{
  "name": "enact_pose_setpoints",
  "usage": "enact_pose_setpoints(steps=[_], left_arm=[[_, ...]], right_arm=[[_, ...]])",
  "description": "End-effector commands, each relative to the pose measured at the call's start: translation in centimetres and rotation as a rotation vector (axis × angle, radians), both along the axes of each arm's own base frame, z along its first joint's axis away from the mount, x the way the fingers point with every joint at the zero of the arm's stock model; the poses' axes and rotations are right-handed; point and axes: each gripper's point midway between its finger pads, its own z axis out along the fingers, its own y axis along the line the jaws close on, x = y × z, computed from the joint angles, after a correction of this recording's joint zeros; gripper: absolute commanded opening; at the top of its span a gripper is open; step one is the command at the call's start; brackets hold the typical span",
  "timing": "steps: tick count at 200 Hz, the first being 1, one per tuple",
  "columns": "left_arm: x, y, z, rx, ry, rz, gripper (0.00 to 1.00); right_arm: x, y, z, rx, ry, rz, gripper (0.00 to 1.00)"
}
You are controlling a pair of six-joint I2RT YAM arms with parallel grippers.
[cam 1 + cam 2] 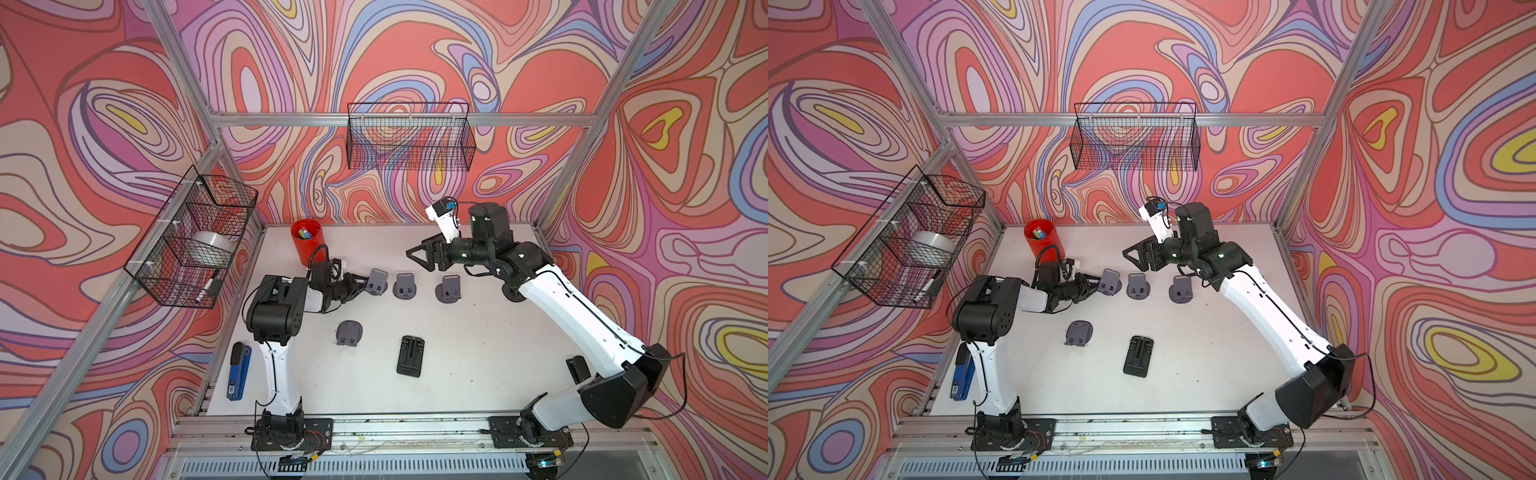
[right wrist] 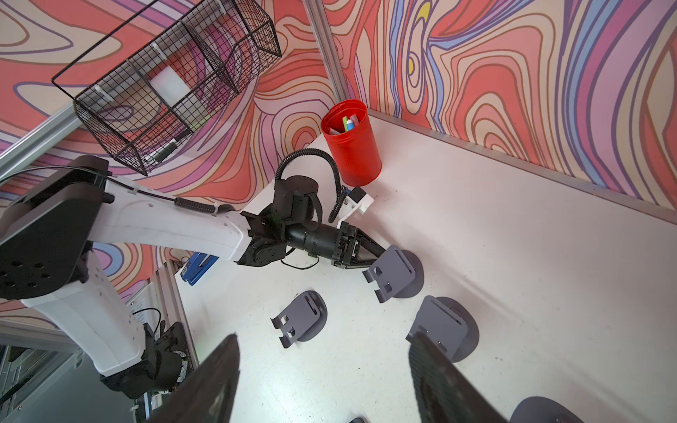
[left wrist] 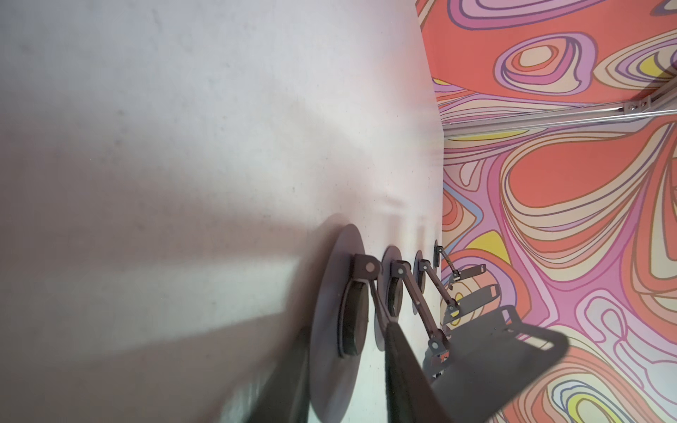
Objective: Open the phone stand
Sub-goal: Place the phone stand at the center of the board.
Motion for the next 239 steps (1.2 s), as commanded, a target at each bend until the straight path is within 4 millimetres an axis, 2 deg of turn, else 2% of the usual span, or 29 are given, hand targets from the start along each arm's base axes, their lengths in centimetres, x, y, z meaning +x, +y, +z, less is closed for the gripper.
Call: enact_pose_setpoints(steps=[1, 52, 85, 118, 161, 239], left_arm=[[-0.3, 1.0, -0.8, 0.013, 0.022, 0.019, 0.32], [-0.6, 1.4, -0.7, 0.018, 0.026, 0.035, 0.28], [-1.6, 1.7, -0.5, 0.030, 0.030, 0.050, 0.25], [-3.0, 2.1, -1.2, 0.043, 0.053, 0.066, 0.24], [-3.4, 2.2, -1.2, 0.034, 0.055, 0.079, 0.25], [-2.7, 3.0, 2.1, 0.099, 0.011, 0.089, 0.33]], right_arm=[[-0.2, 0.4, 0.2, 0.017, 0.001, 0.016, 0.74], [-0.1, 0.5, 0.0, 0.021, 0.008, 0.016, 0.74], [-0.1, 0.6, -0.1, 0.022, 0.012, 0.023, 0.74], [-0.4, 0.6, 0.1, 0.033, 0.007, 0.029, 0.74], [-0.6, 0.6, 0.0, 0.040, 0.011, 0.033, 0.73], [-0.2, 0.6, -0.5, 0.051, 0.045, 0.004, 0.73]])
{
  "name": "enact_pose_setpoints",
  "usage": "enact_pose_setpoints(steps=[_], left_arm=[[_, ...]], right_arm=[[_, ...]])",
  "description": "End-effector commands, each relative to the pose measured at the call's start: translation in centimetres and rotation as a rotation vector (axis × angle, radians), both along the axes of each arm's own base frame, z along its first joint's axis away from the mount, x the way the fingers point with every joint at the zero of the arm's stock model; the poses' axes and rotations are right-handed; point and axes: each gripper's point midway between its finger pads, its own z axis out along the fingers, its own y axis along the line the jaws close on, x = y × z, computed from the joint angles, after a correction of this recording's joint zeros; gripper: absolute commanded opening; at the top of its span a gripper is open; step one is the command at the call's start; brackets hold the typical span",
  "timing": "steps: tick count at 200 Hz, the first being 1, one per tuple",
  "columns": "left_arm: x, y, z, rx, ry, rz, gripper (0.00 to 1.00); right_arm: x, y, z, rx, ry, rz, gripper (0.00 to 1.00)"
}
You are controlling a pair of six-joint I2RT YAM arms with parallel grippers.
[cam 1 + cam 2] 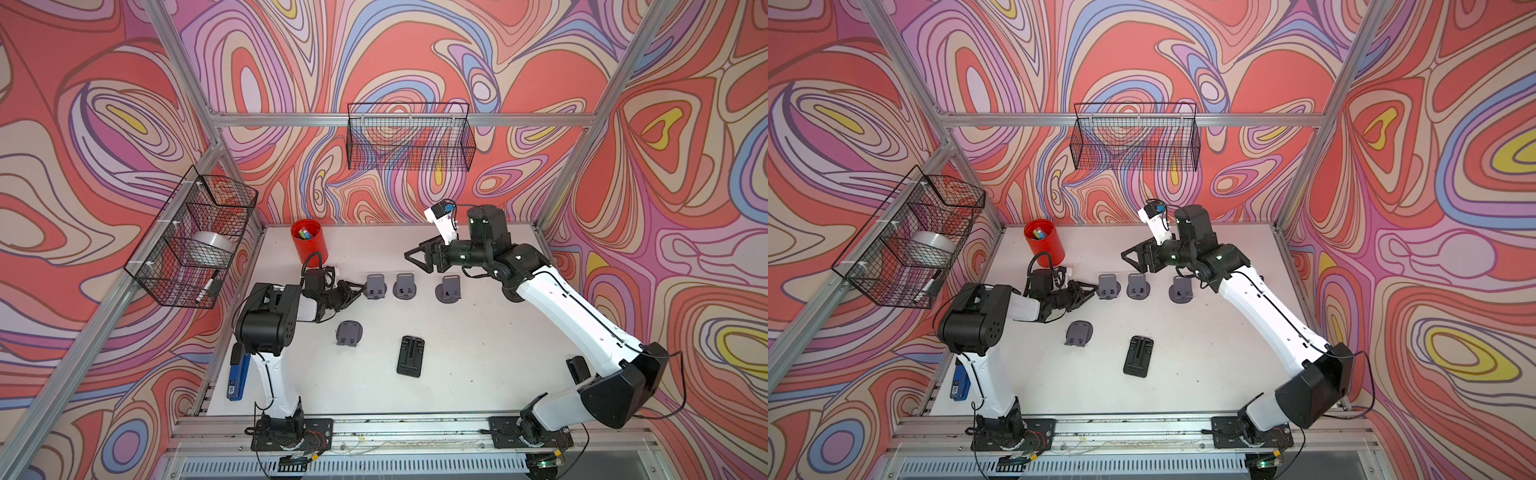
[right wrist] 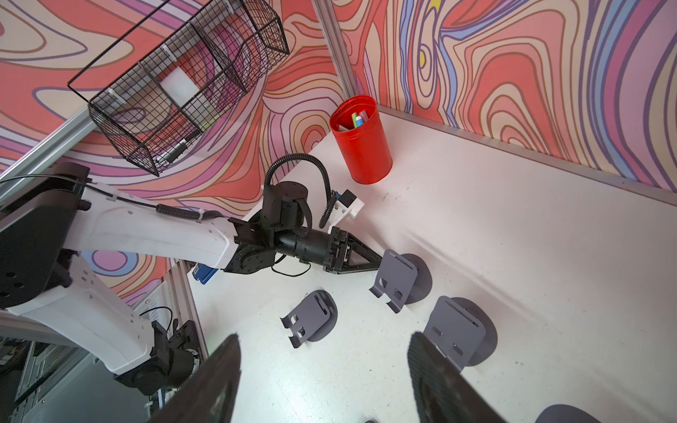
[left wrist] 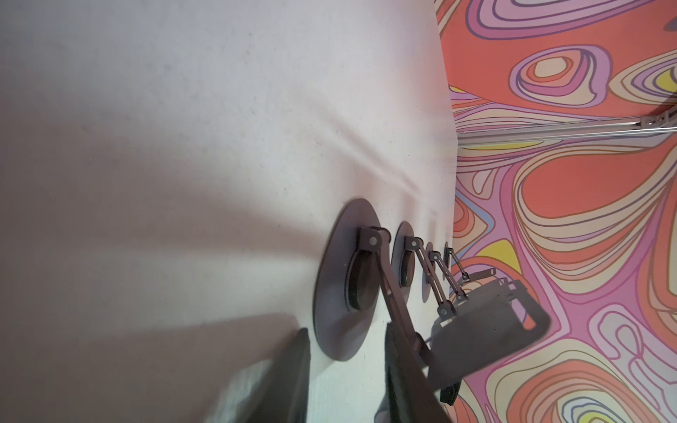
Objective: Open the phone stand
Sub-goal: Place the phone stand at the center of the board, then pick up the phone stand at the center of the board.
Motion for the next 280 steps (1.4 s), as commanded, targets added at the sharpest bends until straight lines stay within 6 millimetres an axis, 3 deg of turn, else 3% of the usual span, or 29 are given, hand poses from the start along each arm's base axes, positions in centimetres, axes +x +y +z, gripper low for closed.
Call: enact_pose_setpoints(steps=[1, 48, 68, 111, 140, 165, 171, 195, 220, 280], left_arm=[[0.4, 1.1, 1.9, 0.056, -0.027, 0.023, 0.33], [-0.5, 2.6, 5.6, 0.169, -0.057, 0.031, 0.36], [-1.3, 3.2, 7.3, 0.215, -0.072, 0.036, 0.38], [-3.7, 4.6, 11.4, 0.288, -0.123, 0.034, 0.42], [-5.7, 6.5, 13.8, 0.328, -0.146, 0.072, 0.44], [-7.8, 7.9, 13.7, 0.336, -0.114, 0.128, 0.45], [-8.3, 8.1, 13.6, 0.340, -0.115, 0.140, 0.46], [-10.8, 9.0, 13.2, 0.349, -0.095, 0.193, 0.48], [-12.0, 9.0, 13.9, 0.332, -0.117, 0.207, 0.49], [-13.0, 9.5, 15.7, 0.342, -0.165, 0.228, 0.50]], right_arm=[[0.0, 0.1, 0.1, 0.019, 0.016, -0.014, 0.73], [1.2, -0.4, -2.2, 0.024, 0.153, -0.152, 0.72], [0.8, 0.3, -3.5, 0.004, 0.173, -0.209, 0.72], [0.4, 1.1, -9.0, -0.072, 0.361, -0.448, 0.70], [-1.2, 3.6, -12.0, -0.115, 0.430, -0.571, 0.70], [-3.1, 7.3, -15.5, -0.180, 0.539, -0.595, 0.73], [-3.5, 8.2, -17.4, -0.219, 0.568, -0.603, 0.74], [-5.2, 11.7, -21.1, -0.295, 0.630, -0.606, 0.78], [-6.1, 13.7, -24.0, -0.356, 0.669, -0.618, 0.80], [-6.0, 17.5, -26.7, -0.415, 0.708, -0.587, 0.82]])
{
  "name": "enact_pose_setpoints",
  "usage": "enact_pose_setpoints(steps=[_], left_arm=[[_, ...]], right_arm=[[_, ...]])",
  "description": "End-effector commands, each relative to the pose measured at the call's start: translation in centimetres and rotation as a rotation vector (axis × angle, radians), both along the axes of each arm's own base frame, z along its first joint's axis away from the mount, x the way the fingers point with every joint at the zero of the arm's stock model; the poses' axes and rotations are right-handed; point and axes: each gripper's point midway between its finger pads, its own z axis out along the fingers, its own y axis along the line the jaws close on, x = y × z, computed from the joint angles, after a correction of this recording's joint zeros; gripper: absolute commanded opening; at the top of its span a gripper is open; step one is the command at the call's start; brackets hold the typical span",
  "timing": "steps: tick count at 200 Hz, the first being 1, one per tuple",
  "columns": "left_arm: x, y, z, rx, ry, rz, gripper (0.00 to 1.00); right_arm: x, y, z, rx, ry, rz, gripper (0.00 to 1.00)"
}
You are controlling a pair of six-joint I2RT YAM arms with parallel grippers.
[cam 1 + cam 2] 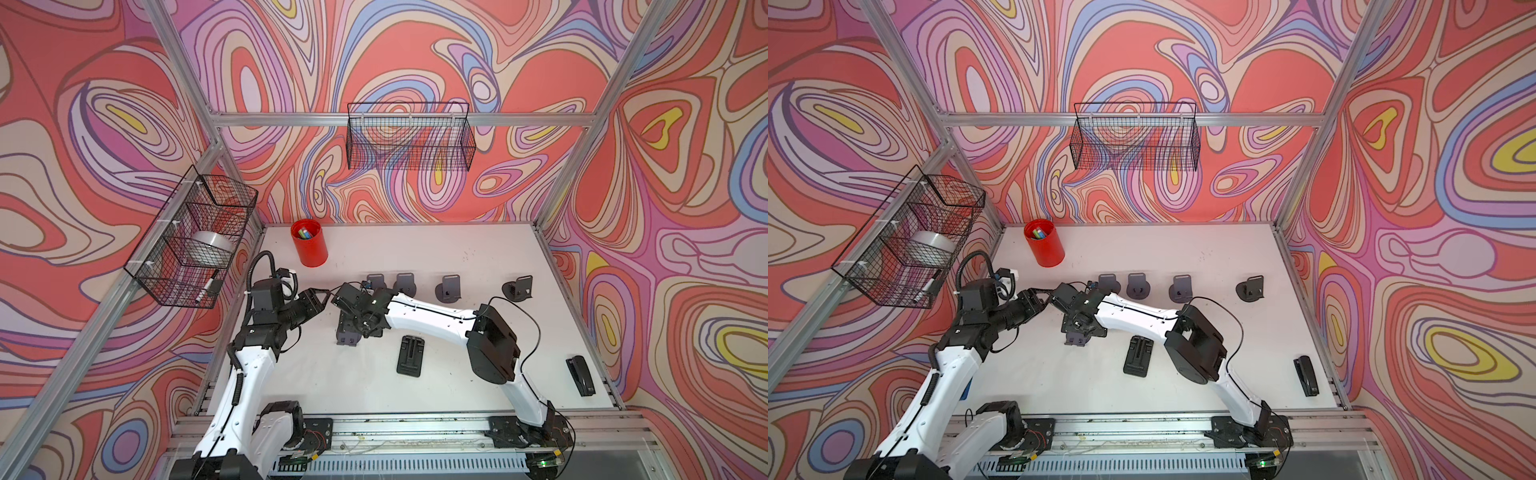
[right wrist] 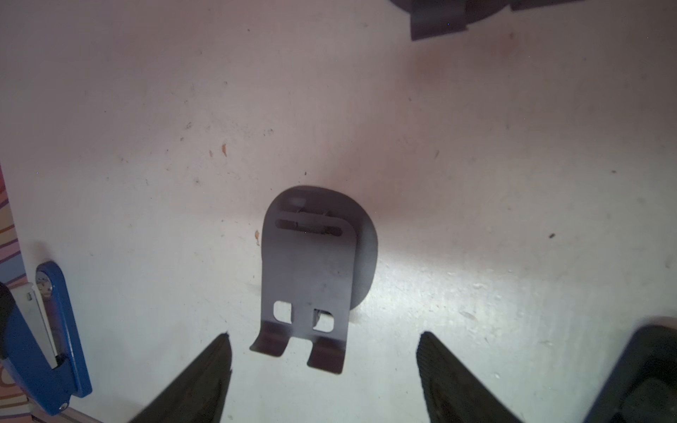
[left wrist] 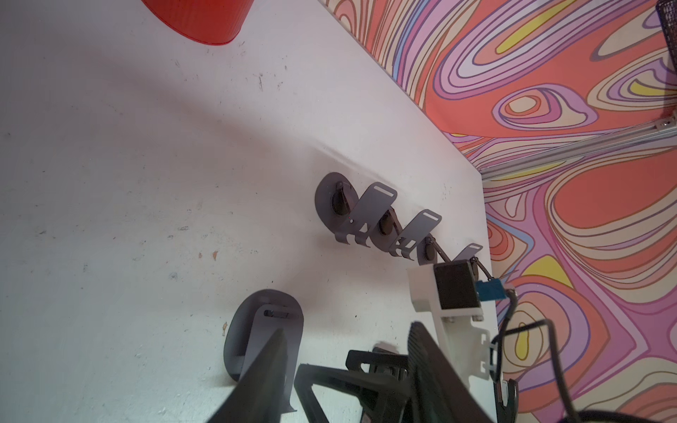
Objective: Open the phone stand
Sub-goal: Pick up the phone stand at the center of the board.
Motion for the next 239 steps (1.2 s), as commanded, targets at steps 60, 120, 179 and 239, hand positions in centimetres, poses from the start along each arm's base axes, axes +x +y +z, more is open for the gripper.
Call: enact_pose_setpoints(steps=[60, 120, 179, 239], left_arm=[[-1.1, 1.0, 0.1, -0.004, 0.002, 0.029, 0.50], [-1.2, 1.4, -0.2, -0.009, 0.005, 0.034, 0.50], [-1.2, 1.3, -1.1, -0.022, 0.020, 0.026, 0.50], [-0.9, 1.2, -1.4, -0.040, 0.024, 0.018, 0.50]], right_arm=[[-0.3, 1.3, -3.6, -0.070, 0.084, 0.017, 0.82], [0.0, 1.5, -5.6, -0.088, 0.118, 0.029, 0.81], [-0.2, 0.8, -6.5, -0.131, 0.132, 0.036, 0.73], [0.2, -0.1, -6.0, -0.201, 0.109, 0.048, 0.71]])
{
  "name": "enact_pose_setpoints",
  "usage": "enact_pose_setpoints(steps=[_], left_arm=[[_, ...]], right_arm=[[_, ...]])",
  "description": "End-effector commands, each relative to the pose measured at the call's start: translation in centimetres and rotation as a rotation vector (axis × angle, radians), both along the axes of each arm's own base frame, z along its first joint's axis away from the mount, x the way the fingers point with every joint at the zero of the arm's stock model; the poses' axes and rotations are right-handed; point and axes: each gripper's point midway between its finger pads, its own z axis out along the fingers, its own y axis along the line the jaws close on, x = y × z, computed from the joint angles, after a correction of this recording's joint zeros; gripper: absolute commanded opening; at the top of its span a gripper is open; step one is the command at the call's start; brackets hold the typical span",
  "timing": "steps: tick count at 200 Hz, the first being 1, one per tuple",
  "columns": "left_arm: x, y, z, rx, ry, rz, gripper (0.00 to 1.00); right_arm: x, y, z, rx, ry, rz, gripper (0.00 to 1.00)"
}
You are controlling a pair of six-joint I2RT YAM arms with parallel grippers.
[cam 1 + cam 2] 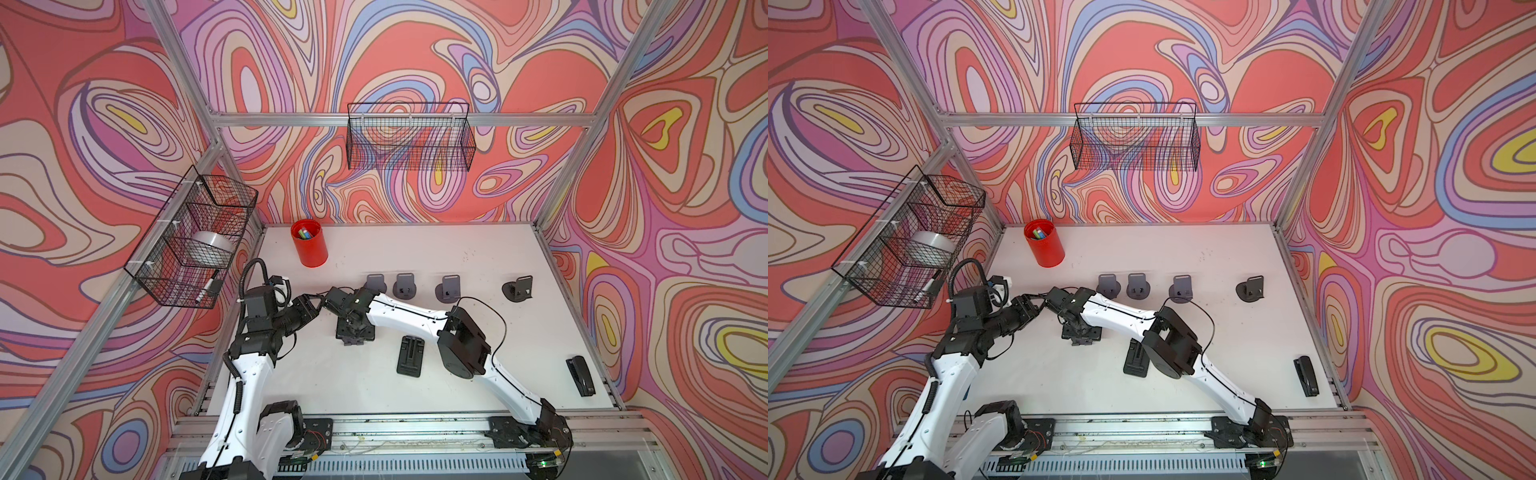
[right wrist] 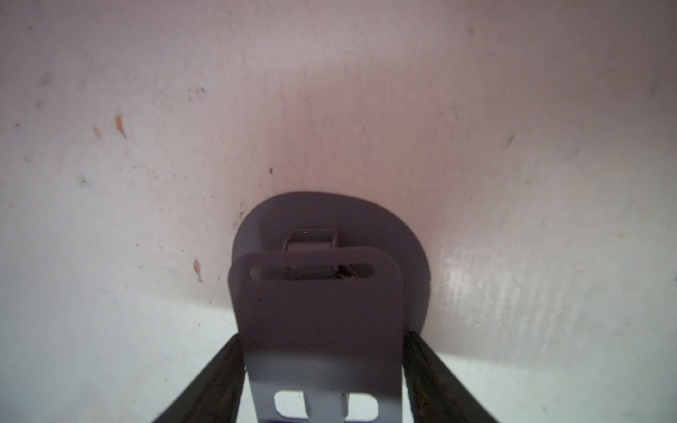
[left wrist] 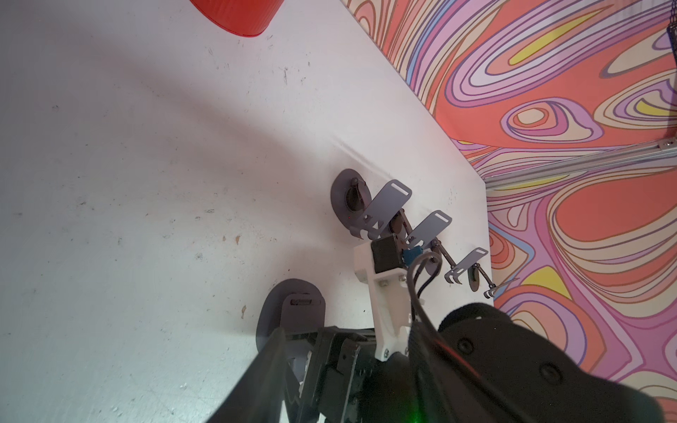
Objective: Open the phone stand
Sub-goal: Pick up the phone stand at the center of the board.
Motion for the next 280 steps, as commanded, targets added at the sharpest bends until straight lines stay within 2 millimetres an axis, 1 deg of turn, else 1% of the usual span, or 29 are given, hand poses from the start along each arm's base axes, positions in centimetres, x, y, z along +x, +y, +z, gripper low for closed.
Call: enact_pose_setpoints(steps=[1, 11, 17, 40, 58, 79, 92, 112, 130, 150, 178, 202, 231, 264, 280], left_arm=[[0.1, -0.3, -0.1, -0.013, -0.011, -0.022, 0.50], [0.1, -0.2, -0.1, -0.016, -0.011, -0.021, 0.50], [0.1, -0.3, -0.1, -0.018, -0.010, -0.023, 0.50], [0.3, -0.3, -0.3, -0.026, -0.009, -0.023, 0.50], [0.4, -0.3, -0.3, -0.036, -0.009, -0.022, 0.50], [0.5, -0.2, -0.4, -0.041, -0.006, -0.021, 0.50], [0.5, -0.3, -0.5, -0.045, -0.006, -0.022, 0.50], [0.5, -0.3, -0.6, -0.051, -0.005, -0.021, 0.49], [0.6, -0.4, -0.7, -0.057, -0.004, -0.025, 0.49], [0.5, -0.3, -0.7, -0.057, -0.004, -0.025, 0.49], [0.5, -0.3, -0.6, -0.058, -0.006, -0.024, 0.49], [0.5, -0.2, -0.5, -0.060, -0.008, -0.023, 0.49], [0.4, 0.0, -0.5, -0.058, -0.007, -0.016, 0.49], [0.3, 0.4, -0.2, -0.051, -0.012, -0.004, 0.49], [0.2, 0.6, 0.0, -0.046, -0.014, 0.002, 0.49]], right_arm=[[0.4, -0.8, -0.4, -0.064, -0.019, 0.013, 0.71], [0.4, -0.8, -0.5, -0.070, -0.018, 0.016, 0.71], [0.4, -0.9, -0.5, -0.071, -0.016, 0.016, 0.69], [0.2, -1.5, -0.4, -0.086, -0.017, 0.011, 0.57], [0.0, -2.1, -0.4, -0.094, -0.018, 0.004, 0.49], [-0.3, -2.9, -0.5, -0.123, -0.011, 0.003, 0.48], [-0.4, -3.2, -0.5, -0.129, -0.012, 0.003, 0.50], [-0.2, -3.2, -0.2, -0.125, -0.026, 0.000, 0.59], [0.1, -2.9, 0.3, -0.112, -0.043, 0.004, 0.66], [0.4, -2.3, 0.7, -0.091, -0.054, 0.012, 0.71], [0.9, -1.5, 1.1, -0.075, -0.068, 0.030, 0.73], [0.9, -1.1, 0.7, -0.080, -0.061, 0.047, 0.75], [0.9, -0.6, 0.2, -0.064, -0.051, 0.057, 0.83], [0.8, -0.5, -0.9, -0.078, -0.033, 0.062, 0.83], [0.7, -0.6, -1.4, -0.090, -0.024, 0.063, 0.81]])
